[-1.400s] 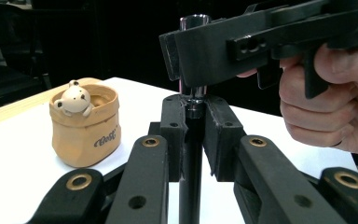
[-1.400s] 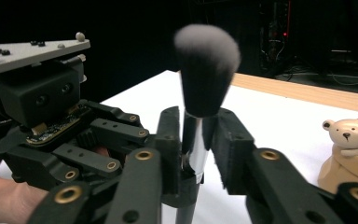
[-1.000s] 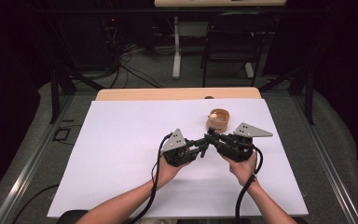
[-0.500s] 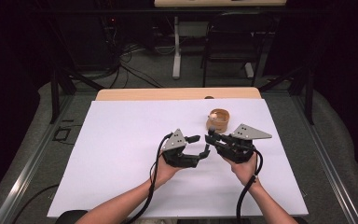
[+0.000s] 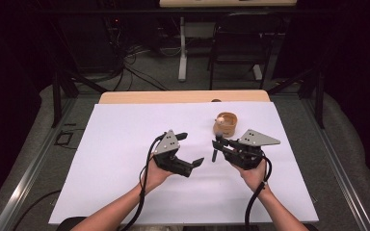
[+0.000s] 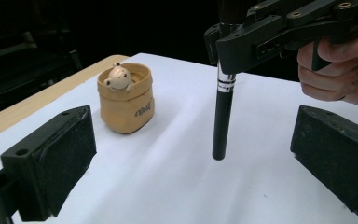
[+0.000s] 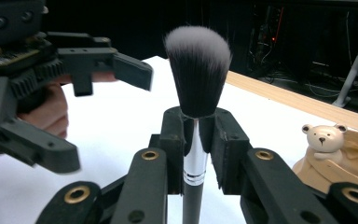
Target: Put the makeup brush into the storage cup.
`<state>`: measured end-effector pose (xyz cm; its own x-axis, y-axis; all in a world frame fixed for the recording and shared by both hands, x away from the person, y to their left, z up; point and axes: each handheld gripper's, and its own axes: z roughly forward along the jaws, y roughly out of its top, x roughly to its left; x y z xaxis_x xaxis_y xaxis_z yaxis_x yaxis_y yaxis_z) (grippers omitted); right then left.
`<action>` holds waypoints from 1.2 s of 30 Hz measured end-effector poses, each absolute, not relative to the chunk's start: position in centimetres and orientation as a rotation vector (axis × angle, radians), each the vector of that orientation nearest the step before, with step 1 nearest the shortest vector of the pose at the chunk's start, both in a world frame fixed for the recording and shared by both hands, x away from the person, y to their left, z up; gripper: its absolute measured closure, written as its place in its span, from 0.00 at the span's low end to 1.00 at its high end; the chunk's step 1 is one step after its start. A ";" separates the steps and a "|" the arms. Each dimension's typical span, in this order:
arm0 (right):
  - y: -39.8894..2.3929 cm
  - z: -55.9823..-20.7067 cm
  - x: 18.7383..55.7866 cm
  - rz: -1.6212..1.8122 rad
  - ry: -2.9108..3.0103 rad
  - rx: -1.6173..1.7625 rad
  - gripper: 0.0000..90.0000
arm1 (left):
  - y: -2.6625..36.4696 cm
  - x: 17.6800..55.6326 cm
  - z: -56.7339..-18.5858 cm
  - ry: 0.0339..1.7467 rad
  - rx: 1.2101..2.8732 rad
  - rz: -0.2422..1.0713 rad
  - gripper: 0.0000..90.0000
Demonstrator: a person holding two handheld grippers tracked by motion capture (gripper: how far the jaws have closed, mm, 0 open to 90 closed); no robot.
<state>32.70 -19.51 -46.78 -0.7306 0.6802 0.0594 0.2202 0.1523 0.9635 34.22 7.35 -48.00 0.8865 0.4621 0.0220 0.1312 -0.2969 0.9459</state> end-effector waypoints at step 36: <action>-21.0 -46.4 32.6 1.556 2.011 0.824 0.84 | 21.6 29.3 -48.7 0.637 1.639 0.610 0.00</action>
<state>32.58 -21.04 -46.40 -0.7124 0.7017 -0.0007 0.1756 0.1793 0.9680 29.32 21.63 -48.67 0.7111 0.7017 0.0438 0.0734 -0.1361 0.9880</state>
